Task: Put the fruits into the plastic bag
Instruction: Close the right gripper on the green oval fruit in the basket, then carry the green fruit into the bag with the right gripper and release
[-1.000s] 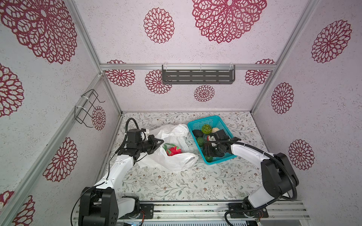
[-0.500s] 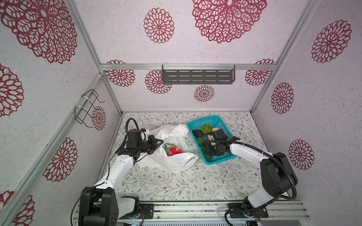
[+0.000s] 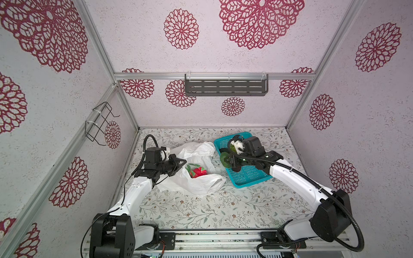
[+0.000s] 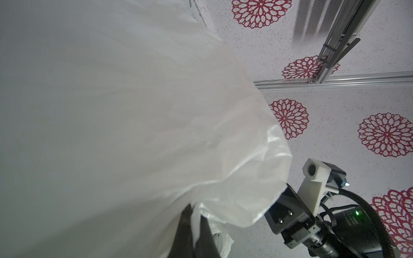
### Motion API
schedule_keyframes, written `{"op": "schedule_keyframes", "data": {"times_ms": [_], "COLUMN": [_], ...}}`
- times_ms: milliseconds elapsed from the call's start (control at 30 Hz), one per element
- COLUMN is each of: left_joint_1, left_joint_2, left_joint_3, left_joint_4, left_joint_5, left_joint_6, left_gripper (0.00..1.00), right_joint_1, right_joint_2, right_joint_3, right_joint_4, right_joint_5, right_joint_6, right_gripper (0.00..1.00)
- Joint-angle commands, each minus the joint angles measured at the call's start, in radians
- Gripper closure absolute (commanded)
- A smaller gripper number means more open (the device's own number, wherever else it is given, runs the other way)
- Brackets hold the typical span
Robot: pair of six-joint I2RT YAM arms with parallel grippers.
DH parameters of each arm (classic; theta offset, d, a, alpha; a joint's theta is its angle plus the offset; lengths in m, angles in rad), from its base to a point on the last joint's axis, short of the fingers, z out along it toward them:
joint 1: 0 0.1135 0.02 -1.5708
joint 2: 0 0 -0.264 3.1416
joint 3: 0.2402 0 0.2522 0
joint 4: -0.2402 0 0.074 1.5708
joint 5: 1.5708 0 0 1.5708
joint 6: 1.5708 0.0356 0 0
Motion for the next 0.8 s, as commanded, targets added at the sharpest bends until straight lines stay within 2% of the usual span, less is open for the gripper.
{"op": "schedule_keyframes", "data": {"times_ms": [0,100,300,433,533,600,700,767], "left_joint_1": [-0.007,-0.014,-0.024,-0.03,-0.033,-0.033,-0.033,-0.033], "left_joint_2": [-0.012,-0.018,-0.03,-0.041,-0.047,-0.048,-0.048,-0.047], "left_joint_3": [0.026,0.031,0.034,0.035,0.038,0.043,0.049,0.052], "left_joint_4": [-0.019,-0.045,-0.066,-0.073,-0.072,-0.072,-0.079,-0.084], "left_joint_5": [-0.016,-0.027,-0.038,-0.052,-0.058,-0.06,-0.064,-0.069], "left_joint_6": [0.018,0.03,0.034,0.023,0.017,0.016,0.015,0.015], "left_gripper": [1.0,1.0,1.0,1.0,1.0,1.0,1.0,1.0], "right_joint_1": [0.08,0.138,0.219,0.243,0.248,0.248,0.246,0.246], "right_joint_2": [0.081,0.175,0.41,0.545,0.6,0.61,0.612,0.603], "right_joint_3": [0.042,0.096,0.333,0.484,0.533,0.533,0.529,0.521], "right_joint_4": [0.047,0.092,0.093,0.067,0.079,0.095,0.103,0.103], "right_joint_5": [-0.1,-0.116,-0.152,-0.169,-0.19,-0.181,-0.152,-0.14], "right_joint_6": [-0.036,-0.038,-0.067,-0.061,-0.04,-0.03,-0.023,-0.024], "right_gripper": [0.74,0.74,0.72,0.71,0.69,0.6,0.33,0.26]}}
